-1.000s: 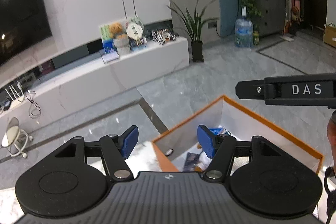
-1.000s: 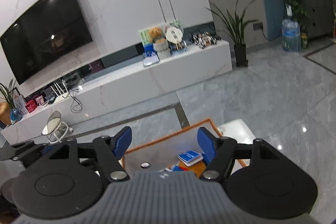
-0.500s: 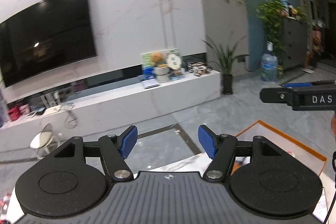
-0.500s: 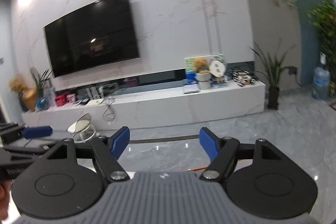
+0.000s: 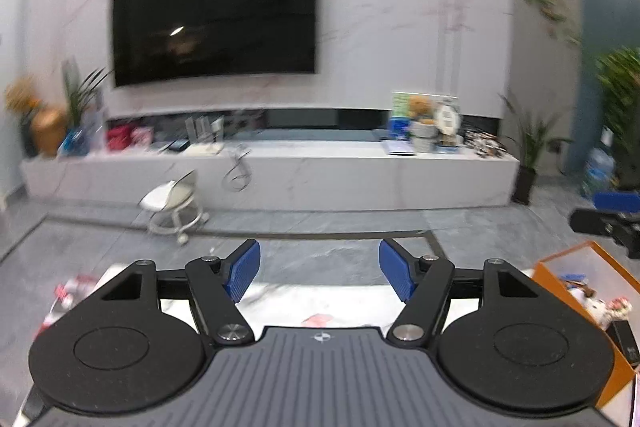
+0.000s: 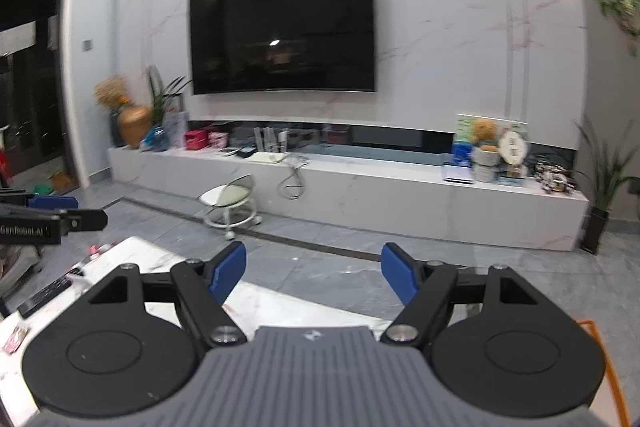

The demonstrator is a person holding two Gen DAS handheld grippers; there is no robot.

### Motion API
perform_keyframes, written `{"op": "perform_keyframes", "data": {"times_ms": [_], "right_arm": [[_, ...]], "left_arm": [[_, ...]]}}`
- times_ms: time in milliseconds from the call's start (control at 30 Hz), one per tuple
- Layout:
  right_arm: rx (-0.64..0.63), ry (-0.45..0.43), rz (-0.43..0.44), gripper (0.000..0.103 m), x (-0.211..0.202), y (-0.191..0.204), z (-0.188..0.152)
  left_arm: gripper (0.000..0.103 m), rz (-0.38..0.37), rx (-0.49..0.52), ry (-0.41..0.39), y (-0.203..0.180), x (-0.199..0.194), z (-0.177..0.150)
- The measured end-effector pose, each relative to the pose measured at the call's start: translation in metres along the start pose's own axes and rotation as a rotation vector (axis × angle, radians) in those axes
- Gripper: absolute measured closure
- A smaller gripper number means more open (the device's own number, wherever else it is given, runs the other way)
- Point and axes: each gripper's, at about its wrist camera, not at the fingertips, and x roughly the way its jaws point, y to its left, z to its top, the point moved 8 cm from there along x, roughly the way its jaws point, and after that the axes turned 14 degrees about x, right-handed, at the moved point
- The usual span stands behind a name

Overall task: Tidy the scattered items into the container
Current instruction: 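Withdraw both tools from the orange box back over the table, then close the left tool on the pink pouch while the right tool grasps the pink pompom ball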

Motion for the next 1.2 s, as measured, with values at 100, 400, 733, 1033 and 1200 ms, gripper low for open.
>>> {"op": "perform_keyframes", "data": {"times_ms": [100, 400, 733, 1033, 1200], "right_arm": [[-0.026, 0.035, 0.048, 0.025, 0.016, 0.022, -0.019], [-0.146, 0.213, 0.147, 0.024, 0.077, 0.086, -0.108], [-0.224, 0.325, 0.203, 0.023, 0.123, 0.124, -0.181], [-0.283, 0.437, 0.201, 0.023, 0.148, 0.121, -0.230], [-0.292, 0.478, 0.189, 0.023, 0.158, 0.119, -0.252]], "left_arm": [[0.022, 0.021, -0.045, 0.042, 0.029, 0.008, -0.027], [0.022, -0.030, -0.014, 0.204, 0.057, 0.057, -0.102], [0.022, -0.118, 0.066, 0.361, 0.055, 0.073, -0.161], [0.021, -0.204, 0.257, 0.428, 0.023, 0.081, -0.189], [0.013, -0.233, 0.221, 0.437, 0.026, 0.093, -0.197]]}}
